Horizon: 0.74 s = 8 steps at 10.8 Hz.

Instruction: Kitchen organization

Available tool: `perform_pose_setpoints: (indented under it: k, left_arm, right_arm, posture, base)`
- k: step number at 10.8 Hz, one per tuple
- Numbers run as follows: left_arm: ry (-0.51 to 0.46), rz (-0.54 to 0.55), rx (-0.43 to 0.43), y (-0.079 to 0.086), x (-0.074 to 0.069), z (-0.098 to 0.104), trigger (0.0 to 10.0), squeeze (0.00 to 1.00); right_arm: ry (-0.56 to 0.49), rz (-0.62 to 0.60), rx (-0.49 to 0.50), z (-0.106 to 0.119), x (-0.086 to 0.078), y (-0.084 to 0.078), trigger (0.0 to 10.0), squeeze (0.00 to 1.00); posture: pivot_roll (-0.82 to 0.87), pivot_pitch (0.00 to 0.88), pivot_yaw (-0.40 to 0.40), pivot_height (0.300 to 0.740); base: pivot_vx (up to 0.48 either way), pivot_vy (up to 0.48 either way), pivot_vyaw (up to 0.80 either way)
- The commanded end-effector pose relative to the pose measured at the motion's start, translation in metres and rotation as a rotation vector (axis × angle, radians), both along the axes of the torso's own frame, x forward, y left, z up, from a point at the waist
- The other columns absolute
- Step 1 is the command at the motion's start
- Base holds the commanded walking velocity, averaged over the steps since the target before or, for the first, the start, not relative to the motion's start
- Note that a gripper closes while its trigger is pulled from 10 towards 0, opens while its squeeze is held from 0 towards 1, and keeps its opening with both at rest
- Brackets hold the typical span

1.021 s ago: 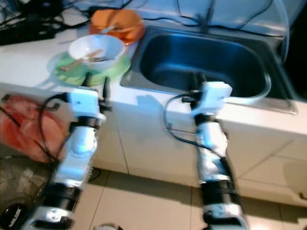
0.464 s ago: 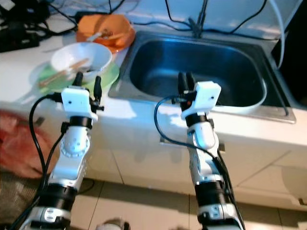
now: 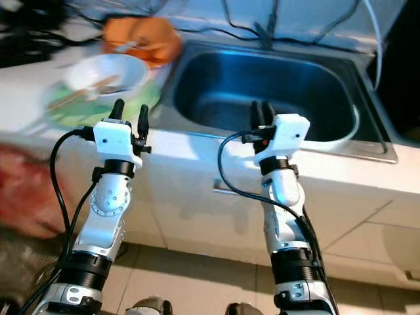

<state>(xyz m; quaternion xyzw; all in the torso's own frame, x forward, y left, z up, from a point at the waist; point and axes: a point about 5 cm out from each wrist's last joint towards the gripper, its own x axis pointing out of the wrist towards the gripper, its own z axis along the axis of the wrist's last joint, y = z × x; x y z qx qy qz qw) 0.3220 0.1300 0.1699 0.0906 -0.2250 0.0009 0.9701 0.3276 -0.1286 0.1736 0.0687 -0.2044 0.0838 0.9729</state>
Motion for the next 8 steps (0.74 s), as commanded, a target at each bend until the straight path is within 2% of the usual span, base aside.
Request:
perform_pose_setpoints:
  k: [1,8]
  left_arm:
    - [-0.022,-0.011,0.014,-0.0023,-0.0010,0.0041,10.0,0.00]
    - [0.003,-0.020,0.017,-0.0038,-0.0012,-0.0007,10.0,0.00]
  right_arm:
    - [-0.002,0.001,0.001,0.0008,0.0003,-0.0012,10.0,0.00]
    - [0.015,0.008,0.003,-0.0026,0.0006,0.0010,10.0,0.00]
  posture:
    - [0.18,0.112,-0.027,0.740]
    - [0.18,0.108,-0.027,0.740]
  base:
    - [0.000,0.000,0.00]
    - [0.000,0.000,0.00]
